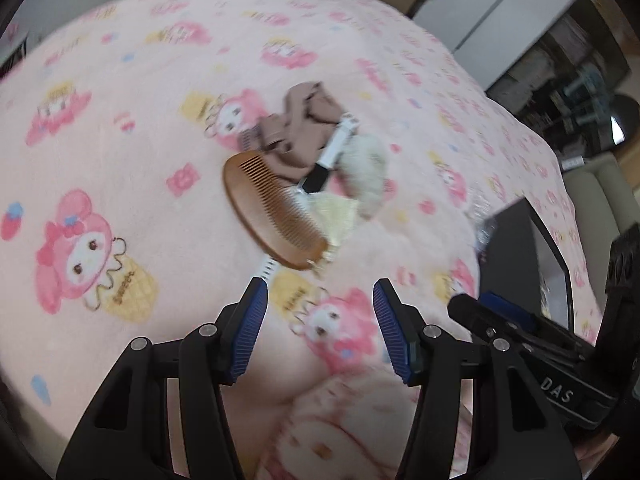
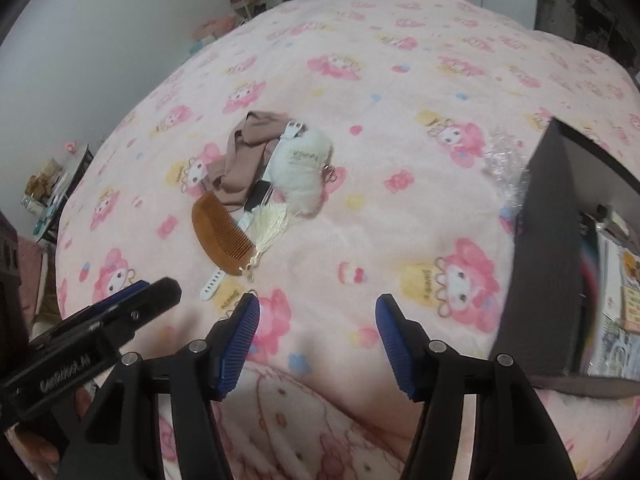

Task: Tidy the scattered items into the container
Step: 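Withdraw the left gripper from the box and reach toward the wooden comb, then grasp the wooden comb with tassel with the left gripper and lift it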

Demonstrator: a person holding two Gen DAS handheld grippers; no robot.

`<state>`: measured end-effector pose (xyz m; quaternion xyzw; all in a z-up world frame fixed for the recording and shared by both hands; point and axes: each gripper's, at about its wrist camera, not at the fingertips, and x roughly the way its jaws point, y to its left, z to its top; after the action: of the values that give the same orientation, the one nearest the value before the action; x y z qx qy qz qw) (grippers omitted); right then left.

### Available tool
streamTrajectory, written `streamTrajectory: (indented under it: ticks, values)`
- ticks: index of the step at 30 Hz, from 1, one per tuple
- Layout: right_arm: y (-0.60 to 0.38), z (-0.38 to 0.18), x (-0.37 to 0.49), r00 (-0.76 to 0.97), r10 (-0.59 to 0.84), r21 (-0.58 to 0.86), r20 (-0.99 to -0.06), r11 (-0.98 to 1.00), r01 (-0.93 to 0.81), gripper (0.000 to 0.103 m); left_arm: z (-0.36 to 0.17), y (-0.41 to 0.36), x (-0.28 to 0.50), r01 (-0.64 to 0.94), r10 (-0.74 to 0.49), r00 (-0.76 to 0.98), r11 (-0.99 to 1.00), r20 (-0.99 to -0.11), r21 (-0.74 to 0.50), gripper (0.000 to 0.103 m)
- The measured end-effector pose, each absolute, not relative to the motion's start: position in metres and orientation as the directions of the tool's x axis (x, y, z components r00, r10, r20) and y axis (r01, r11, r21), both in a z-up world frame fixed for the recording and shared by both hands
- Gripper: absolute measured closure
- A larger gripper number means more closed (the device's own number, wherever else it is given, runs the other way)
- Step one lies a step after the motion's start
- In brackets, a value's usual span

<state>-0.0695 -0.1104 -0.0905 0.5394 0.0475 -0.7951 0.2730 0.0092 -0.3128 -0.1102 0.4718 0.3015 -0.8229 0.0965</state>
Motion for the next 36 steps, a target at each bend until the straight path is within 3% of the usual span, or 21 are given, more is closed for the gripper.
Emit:
streamTrajectory:
  ticks: [5, 17, 18, 22, 24, 29, 36]
  values:
    - [-0.135, -0.122, -0.097, -0.166, -0.385, 0.256, -0.908, -0.823, 0.507, 0.058, -0.145, -0.346, -0.012, 0.494, 0.162, -0.510, -0.749, -0.845, -0.441, 0.055]
    - [-0.192, -0.185, -0.132, 0.071, -0.380, 0.350, -0.922, -0.743, 0.570, 0.057, -0.181, -0.407, -0.074, 0.534, 0.109, -0.510, -0.738, -0.853, -0.413, 0.056]
    - [-0.193, -0.189, -0.132, 0.082, -0.382, 0.358, -0.921, -0.741, 0.568, 0.057, -0.182, -0.406, -0.077, 0.532, 0.111, -0.505, -0.741, -0.856, -0.410, 0.060]
    - [-0.189, -0.187, -0.130, 0.091, -0.411, 0.386, -0.907, -0.729, 0.565, 0.065, -0.180, -0.393, -0.074, 0.516, 0.109, -0.487, -0.764, -0.866, -0.386, 0.072]
    - [-0.184, -0.184, -0.130, 0.089, -0.434, 0.407, -0.897, -0.729, 0.551, 0.068, -0.181, -0.384, -0.068, 0.500, 0.178, -0.476, -0.751, -0.861, -0.431, 0.076]
    - [-0.168, -0.170, -0.123, 0.064, -0.486, 0.447, -0.871, -0.733, 0.512, 0.068, -0.180, -0.347, -0.050, 0.431, 0.296, -0.453, -0.753, -0.841, -0.498, 0.077]
    - [-0.134, -0.163, -0.122, -0.014, -0.418, 0.367, -0.908, -0.813, 0.452, 0.063, -0.176, -0.355, -0.053, 0.443, 0.255, -0.476, -0.758, -0.842, -0.479, 0.077]
